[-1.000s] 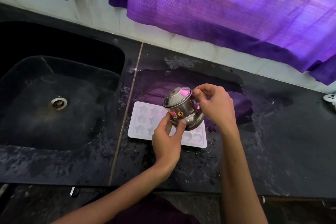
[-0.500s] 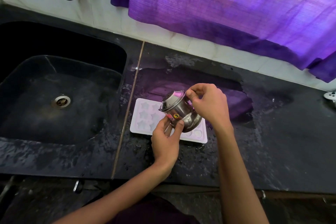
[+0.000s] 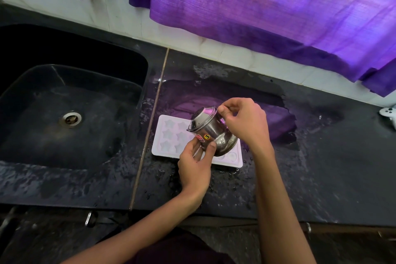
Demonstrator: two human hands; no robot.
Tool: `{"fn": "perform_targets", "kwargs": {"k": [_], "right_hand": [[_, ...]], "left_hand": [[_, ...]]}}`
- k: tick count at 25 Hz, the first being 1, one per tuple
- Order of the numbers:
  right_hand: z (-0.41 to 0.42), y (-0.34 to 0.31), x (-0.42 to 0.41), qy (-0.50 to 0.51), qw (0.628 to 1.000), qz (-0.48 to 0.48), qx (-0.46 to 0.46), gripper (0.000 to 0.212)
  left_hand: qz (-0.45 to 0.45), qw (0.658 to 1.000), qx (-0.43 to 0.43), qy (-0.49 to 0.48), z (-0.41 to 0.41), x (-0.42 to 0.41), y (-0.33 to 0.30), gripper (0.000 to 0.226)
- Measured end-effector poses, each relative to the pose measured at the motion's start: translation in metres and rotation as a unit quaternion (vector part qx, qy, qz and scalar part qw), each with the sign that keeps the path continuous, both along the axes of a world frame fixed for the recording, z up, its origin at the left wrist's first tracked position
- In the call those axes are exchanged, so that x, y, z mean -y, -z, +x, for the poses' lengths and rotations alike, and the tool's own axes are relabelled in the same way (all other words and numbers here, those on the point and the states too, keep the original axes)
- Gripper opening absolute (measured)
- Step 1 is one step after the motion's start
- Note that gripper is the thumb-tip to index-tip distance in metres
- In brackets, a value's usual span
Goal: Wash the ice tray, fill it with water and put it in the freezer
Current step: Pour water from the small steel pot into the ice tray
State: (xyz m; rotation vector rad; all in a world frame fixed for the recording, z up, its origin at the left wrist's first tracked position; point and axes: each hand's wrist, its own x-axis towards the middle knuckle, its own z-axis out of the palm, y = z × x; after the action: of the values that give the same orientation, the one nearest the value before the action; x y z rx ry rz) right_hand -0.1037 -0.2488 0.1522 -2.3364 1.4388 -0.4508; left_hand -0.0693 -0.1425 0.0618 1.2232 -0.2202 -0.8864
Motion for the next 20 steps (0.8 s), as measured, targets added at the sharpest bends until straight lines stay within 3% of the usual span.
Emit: {"fn": "perform_targets", "kwargs": {"k": [11, 20], "right_hand": [[-0.0012, 0.0004, -0.0011, -0.001, 1.0, 0.004, 0.0, 0.015], [-0.0008, -0.0012, -0.002, -0.004, 1.0, 0.002, 0.0, 0.015]], "left_hand": [[-0.006, 1.0, -0.005, -0.006, -0.0014, -0.002, -0.0009, 0.018], [-0.003, 1.0, -0.005, -0.007, -0.0023, -0.0014, -0.0004, 0.028]]}}
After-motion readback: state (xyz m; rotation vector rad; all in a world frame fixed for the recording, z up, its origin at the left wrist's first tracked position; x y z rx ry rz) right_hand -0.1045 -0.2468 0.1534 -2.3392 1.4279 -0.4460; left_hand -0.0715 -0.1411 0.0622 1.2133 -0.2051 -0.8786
